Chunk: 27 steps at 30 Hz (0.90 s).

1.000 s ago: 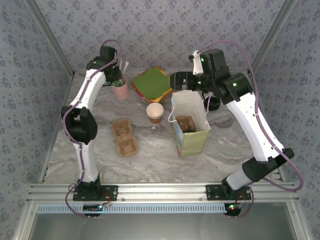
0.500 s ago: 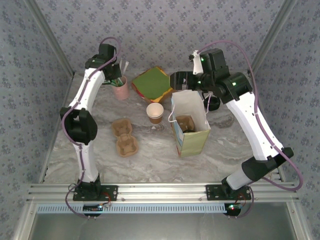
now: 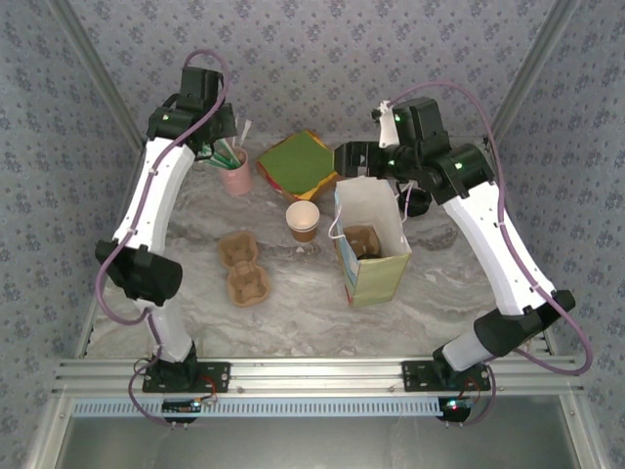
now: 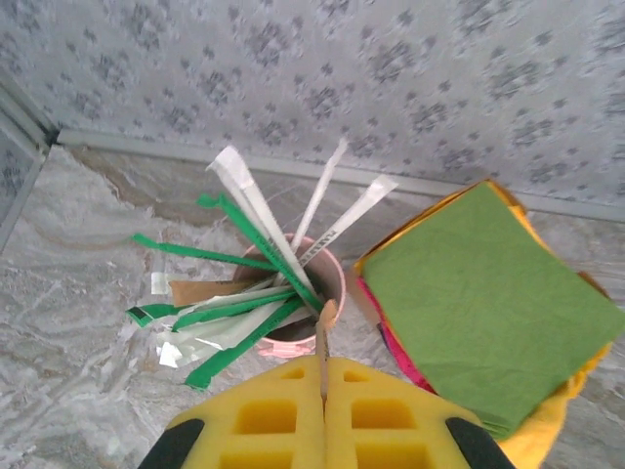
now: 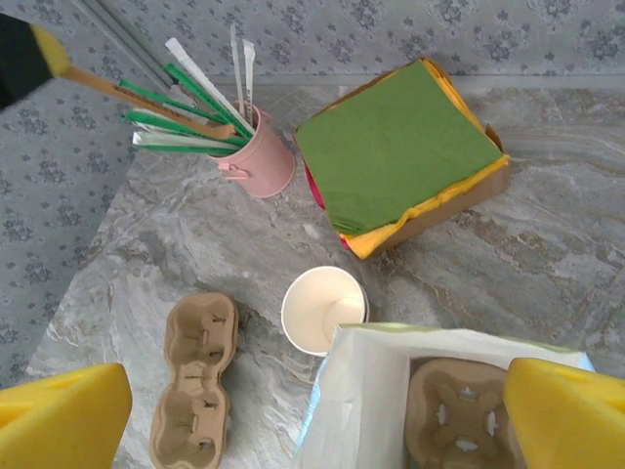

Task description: Pack the takeout coffee

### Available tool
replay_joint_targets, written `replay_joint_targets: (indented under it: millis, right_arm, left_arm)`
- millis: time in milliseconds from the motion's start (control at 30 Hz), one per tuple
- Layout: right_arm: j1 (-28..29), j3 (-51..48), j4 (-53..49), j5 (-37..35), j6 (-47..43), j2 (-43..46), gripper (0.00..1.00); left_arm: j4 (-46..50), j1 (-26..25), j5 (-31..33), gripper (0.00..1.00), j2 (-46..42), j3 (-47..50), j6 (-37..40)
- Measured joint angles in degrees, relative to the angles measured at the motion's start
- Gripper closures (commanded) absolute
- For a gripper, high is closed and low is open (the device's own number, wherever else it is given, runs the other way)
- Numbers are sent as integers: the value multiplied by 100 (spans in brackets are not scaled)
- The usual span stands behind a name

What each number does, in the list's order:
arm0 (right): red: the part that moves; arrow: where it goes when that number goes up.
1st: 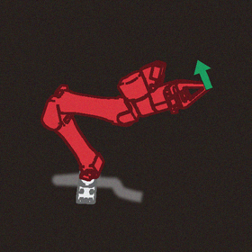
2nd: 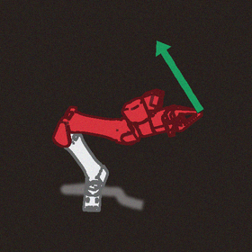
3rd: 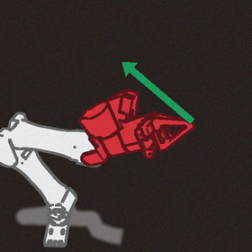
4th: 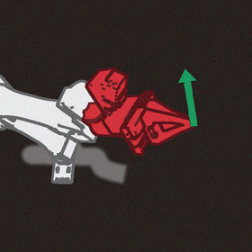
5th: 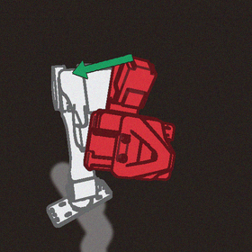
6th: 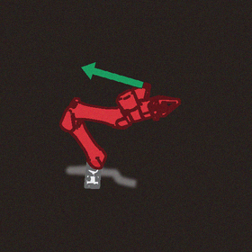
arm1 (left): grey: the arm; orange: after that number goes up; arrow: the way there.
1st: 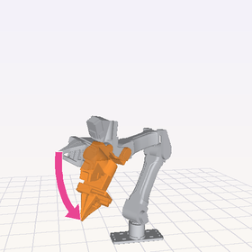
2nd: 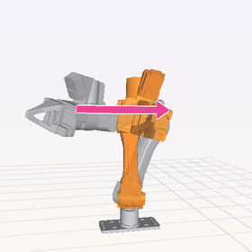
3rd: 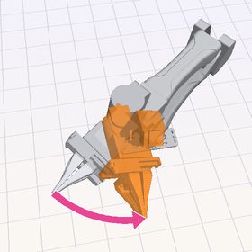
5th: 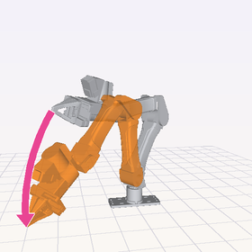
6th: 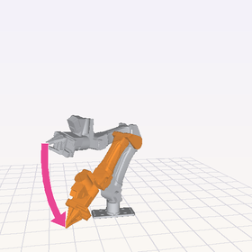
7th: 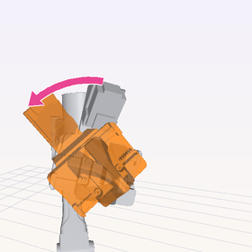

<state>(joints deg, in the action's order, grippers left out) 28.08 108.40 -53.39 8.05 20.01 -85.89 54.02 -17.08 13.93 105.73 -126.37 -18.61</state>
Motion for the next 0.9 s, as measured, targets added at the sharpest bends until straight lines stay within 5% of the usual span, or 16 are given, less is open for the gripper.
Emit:
replay_joint_targets:
  millis: [467,733,900]
  right_arm:
    - [-457,-1060,4,-625,146,1506,0]
    - [-868,-1781,-87,-850,319,2614,0]
    - [-938,-1991,-173,-872,376,2909,0]
  left_arm:
    - [293,-2566,-76,100,-1370,-841,374]
    - [417,-4109,267,100,-1480,-933,509]
    - [566,-4603,474,100,-1283,-940,505]
